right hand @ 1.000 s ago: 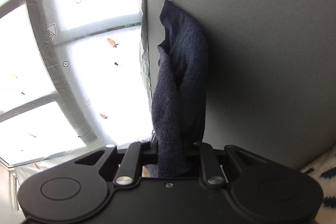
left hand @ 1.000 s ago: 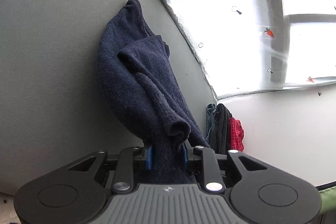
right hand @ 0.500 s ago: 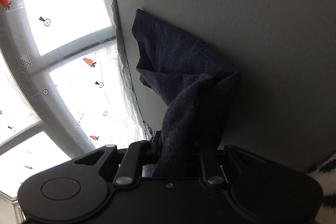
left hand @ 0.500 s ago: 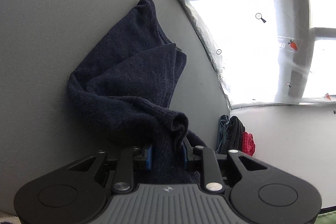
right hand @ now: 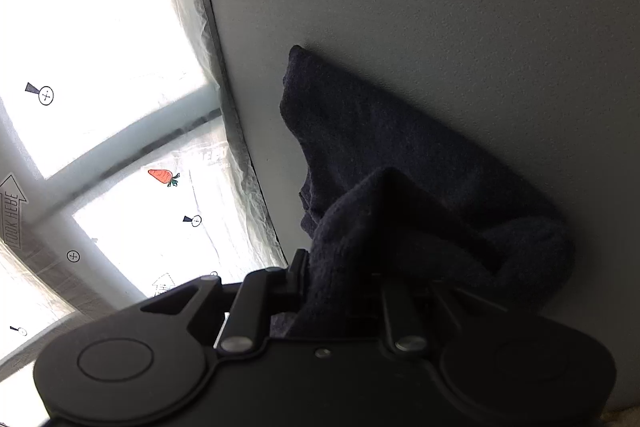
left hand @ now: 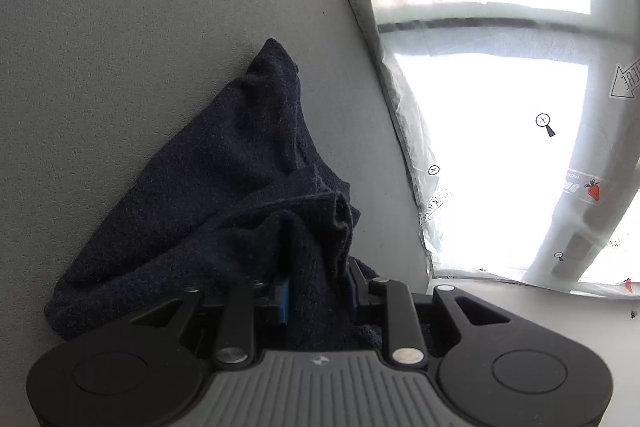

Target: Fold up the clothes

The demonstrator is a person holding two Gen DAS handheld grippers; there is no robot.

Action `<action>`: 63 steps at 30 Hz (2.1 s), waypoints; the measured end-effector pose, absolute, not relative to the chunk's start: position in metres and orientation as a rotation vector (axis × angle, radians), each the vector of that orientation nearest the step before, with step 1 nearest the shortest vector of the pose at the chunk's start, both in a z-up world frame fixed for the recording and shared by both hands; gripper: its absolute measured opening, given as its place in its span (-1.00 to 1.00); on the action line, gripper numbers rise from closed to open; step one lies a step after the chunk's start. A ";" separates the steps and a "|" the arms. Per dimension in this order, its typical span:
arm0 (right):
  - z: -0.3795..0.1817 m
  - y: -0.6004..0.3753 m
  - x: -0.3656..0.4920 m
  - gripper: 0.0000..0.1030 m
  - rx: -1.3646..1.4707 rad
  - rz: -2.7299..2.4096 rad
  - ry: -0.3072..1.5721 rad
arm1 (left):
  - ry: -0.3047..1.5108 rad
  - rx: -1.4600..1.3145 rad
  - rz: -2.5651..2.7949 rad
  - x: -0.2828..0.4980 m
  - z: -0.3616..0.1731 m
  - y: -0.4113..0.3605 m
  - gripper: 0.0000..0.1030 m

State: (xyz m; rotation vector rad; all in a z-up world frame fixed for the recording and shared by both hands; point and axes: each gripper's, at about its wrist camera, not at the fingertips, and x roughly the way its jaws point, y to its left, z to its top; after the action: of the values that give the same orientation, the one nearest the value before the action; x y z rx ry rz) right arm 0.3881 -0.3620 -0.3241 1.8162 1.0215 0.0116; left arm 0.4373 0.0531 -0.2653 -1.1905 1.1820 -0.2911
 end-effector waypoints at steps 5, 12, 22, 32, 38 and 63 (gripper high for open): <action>-0.342 -0.362 0.446 -0.57 1.826 -0.001 1.133 | 1.221 -1.243 -0.245 0.472 -0.281 0.062 -0.36; -0.355 -0.361 0.499 -0.46 1.861 -0.025 1.241 | 1.276 -1.265 -0.214 0.500 -0.291 0.069 -0.32; -0.321 -0.377 0.500 0.00 1.869 -0.025 1.041 | 0.987 -1.330 -0.137 0.500 -0.247 0.115 0.48; -0.211 -0.321 0.480 0.49 0.569 0.046 0.985 | 0.996 -0.063 -0.125 0.464 -0.214 0.002 0.66; -0.268 -0.298 0.465 0.61 0.308 0.060 1.020 | 1.028 -0.008 -0.168 0.441 -0.239 -0.021 0.68; -0.300 -0.297 0.497 0.85 0.262 0.167 1.059 | 1.091 -0.042 -0.347 0.510 -0.284 0.004 1.00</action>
State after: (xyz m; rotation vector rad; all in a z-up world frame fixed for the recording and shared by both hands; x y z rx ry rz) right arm 0.4974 -0.2969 -0.2997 0.2618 1.0590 0.1670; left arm 0.5101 0.0044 -0.2842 -0.0417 1.0913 -0.3473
